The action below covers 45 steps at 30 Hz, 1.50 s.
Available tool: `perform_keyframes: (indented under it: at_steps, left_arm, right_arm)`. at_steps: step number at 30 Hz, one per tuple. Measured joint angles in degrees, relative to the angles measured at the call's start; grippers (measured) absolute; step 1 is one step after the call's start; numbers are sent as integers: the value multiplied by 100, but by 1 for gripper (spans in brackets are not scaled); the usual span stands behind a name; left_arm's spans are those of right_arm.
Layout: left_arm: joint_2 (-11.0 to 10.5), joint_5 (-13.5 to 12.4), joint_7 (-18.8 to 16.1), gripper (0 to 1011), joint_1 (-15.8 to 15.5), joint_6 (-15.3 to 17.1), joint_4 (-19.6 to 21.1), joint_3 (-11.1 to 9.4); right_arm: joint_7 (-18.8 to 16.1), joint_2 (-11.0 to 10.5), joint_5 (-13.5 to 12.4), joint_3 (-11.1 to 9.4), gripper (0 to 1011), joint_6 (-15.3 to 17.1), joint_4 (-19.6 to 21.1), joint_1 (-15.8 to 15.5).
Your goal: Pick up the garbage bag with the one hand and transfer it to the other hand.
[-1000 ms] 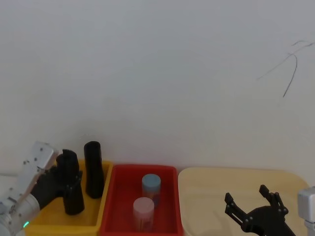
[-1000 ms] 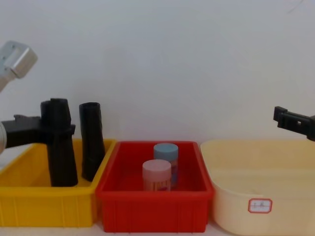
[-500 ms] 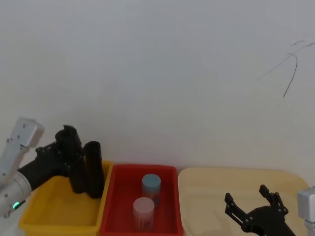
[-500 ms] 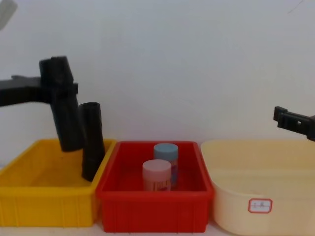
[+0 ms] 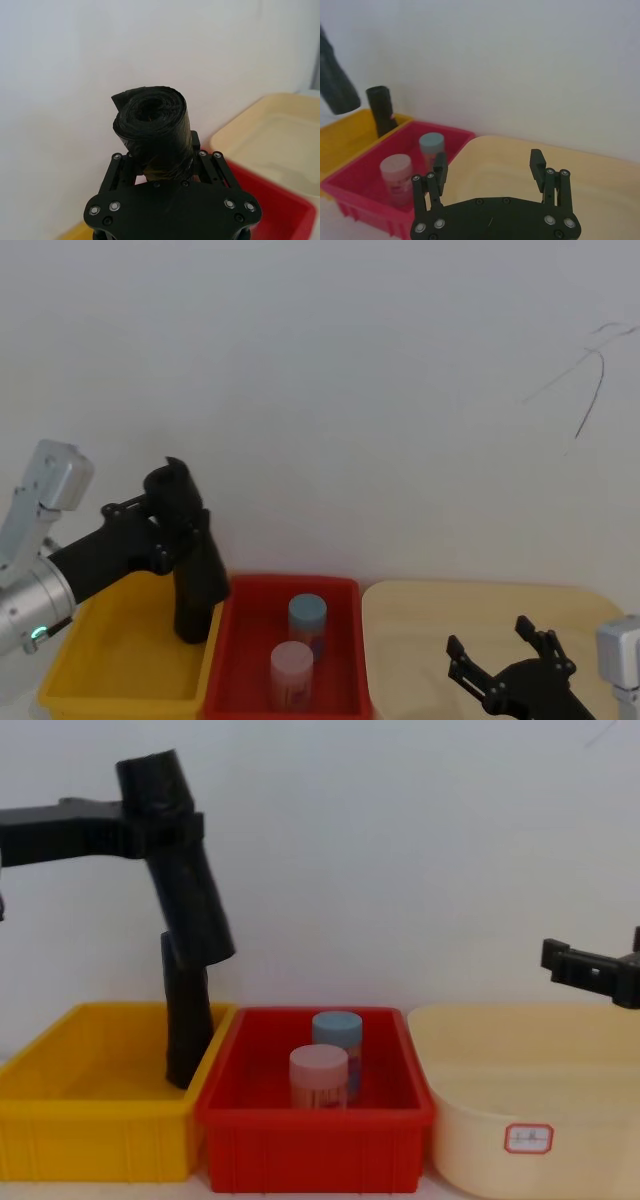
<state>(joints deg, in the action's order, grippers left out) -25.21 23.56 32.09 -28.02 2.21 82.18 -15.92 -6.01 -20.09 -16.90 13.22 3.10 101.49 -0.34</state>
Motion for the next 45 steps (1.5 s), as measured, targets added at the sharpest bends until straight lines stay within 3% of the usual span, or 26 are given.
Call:
perform_keyframes:
  at_steps: [11, 22, 33, 45]
  left_arm:
    - [61, 136, 333, 475, -13, -12, 420, -292]
    - [222, 82, 381, 475, 37, 18, 721, -693]
    - [366, -52, 352, 475, 73, 35, 795, -1075]
    - [436, -100, 340, 475, 63, 39, 777, -1313]
  right_arm:
    - [-605, -232, -192, 115, 1004, 448, 108, 222]
    - [-1173, -492, -419, 245, 1004, 933, 202, 585]
    - [-1286, -581, -535, 257, 1005, 1083, 227, 712]
    - [-1168, -646, -594, 172, 1004, 1118, 298, 705]
